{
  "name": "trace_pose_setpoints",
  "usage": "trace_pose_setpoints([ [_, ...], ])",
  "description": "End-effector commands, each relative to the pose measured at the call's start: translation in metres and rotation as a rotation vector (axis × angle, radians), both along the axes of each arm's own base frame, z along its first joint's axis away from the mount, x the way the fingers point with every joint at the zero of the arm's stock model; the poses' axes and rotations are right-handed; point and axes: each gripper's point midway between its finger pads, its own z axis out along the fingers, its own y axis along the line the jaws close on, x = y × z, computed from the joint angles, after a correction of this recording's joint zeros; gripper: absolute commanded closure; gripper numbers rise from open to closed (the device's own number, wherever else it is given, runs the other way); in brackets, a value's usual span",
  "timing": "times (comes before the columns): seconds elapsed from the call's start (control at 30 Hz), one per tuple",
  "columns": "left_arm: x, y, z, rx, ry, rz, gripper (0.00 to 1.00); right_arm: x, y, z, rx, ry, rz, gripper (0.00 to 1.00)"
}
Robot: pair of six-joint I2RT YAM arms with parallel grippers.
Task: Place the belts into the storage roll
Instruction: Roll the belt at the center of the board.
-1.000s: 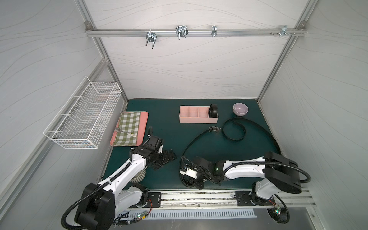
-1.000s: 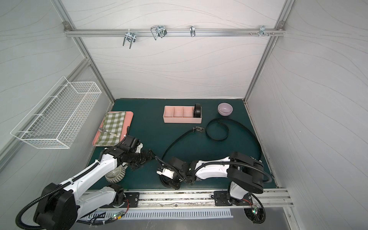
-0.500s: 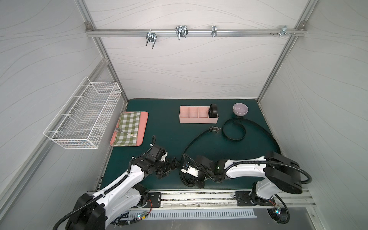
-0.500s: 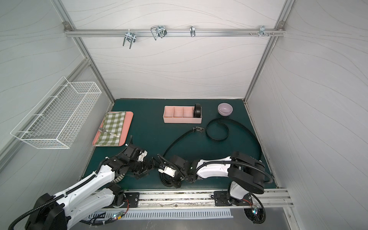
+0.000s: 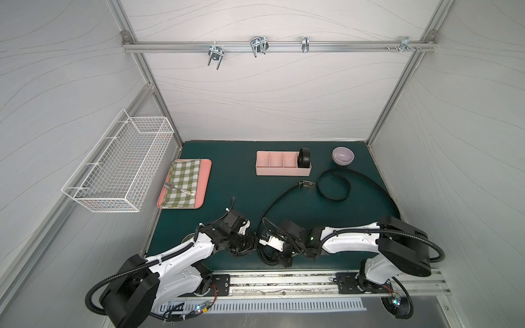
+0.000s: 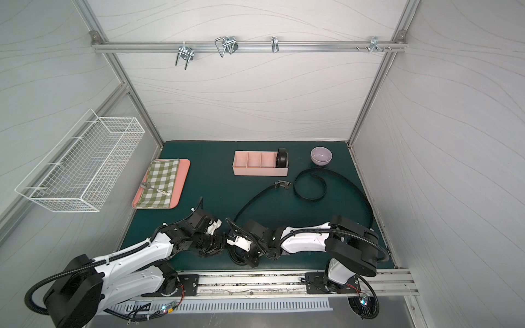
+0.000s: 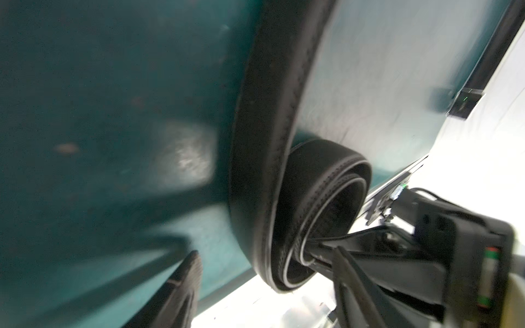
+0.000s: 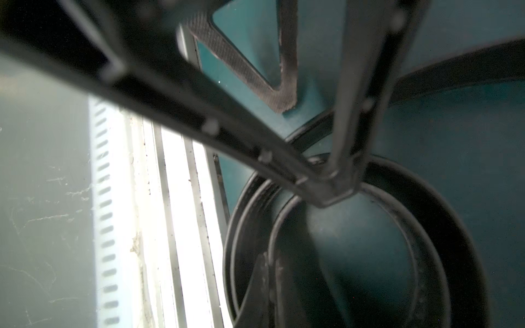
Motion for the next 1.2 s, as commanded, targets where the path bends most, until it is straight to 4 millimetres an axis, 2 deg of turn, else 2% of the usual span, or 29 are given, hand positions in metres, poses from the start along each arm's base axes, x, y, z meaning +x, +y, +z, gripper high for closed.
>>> trace_pose_setpoints([
  [0.0,0.014,-0.017,0.012,-0.033,-0.058,-0.042,0.35,-0.001,-0.010,-0.007,-0.037,0.013,-0.006,1.00],
  [0.3,0.023,-0.026,0.000,-0.002,-0.061,-0.061,0.48,-0.004,-0.010,-0.006,-0.030,0.015,0.007,1.00],
  [0.47,0.017,-0.031,-0.008,0.015,-0.040,-0.093,0.59,-0.011,-0.009,-0.005,-0.024,0.016,0.040,1.00],
  [0.53,0.015,-0.031,-0.012,0.023,-0.034,-0.101,0.69,-0.011,-0.009,-0.004,-0.019,0.015,0.044,1.00],
  [0.63,0.012,-0.029,-0.015,0.039,-0.033,-0.112,0.74,-0.014,-0.009,-0.003,-0.014,0.023,0.056,1.00],
  [0.77,0.013,-0.027,-0.013,0.066,-0.044,-0.127,0.88,-0.015,-0.008,-0.001,-0.010,0.028,0.060,1.00],
  [0.93,0.010,-0.017,-0.009,0.115,-0.063,-0.137,0.94,-0.013,-0.014,0.005,0.002,0.041,0.023,0.99],
  [1.1,0.008,-0.005,-0.004,0.173,-0.084,-0.149,0.94,-0.008,-0.022,0.022,0.051,0.089,-0.063,0.89],
  [1.17,0.007,-0.001,-0.003,0.186,-0.089,-0.155,0.94,-0.004,-0.028,0.030,0.071,0.101,-0.100,0.77],
])
